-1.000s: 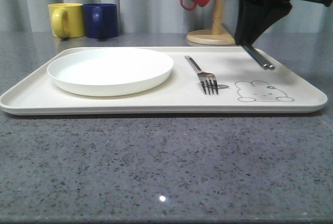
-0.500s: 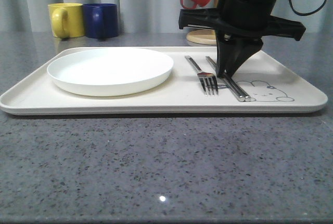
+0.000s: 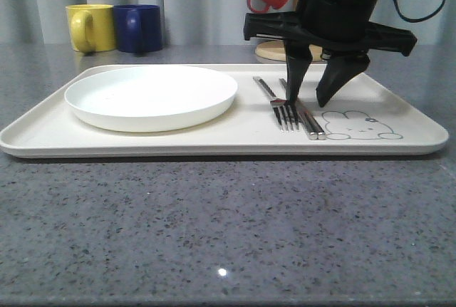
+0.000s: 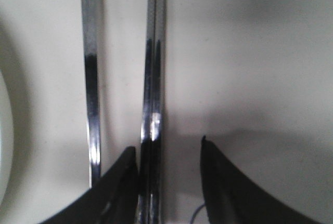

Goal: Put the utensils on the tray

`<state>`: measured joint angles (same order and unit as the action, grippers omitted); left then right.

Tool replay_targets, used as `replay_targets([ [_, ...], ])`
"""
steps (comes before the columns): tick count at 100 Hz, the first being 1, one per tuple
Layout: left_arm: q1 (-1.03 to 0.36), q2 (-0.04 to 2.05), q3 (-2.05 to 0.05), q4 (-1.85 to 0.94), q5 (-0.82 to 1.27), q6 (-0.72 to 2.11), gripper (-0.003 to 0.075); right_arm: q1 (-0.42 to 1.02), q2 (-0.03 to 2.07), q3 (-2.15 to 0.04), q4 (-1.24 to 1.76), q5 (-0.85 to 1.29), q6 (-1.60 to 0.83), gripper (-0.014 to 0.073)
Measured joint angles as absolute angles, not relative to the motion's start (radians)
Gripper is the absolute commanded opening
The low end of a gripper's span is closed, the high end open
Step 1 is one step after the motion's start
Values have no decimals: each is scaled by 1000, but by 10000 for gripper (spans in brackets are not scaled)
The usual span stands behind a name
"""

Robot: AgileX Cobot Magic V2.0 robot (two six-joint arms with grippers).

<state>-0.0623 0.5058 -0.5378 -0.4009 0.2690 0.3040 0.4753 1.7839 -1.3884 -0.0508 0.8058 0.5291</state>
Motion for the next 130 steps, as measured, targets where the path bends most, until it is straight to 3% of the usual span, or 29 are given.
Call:
replay_targets([
  [44,-62,506,-538,-401,269,304,-19,414,1655,-1396,-121,877,467,330],
  [101,-62,506,-538,-401,269,304,-19,-72,1602,-1396,-34,1008,52,330],
  [130,-62,506,-538,-401,269,304,-19,-201,1620,-1396,23,1018,-91,330],
])
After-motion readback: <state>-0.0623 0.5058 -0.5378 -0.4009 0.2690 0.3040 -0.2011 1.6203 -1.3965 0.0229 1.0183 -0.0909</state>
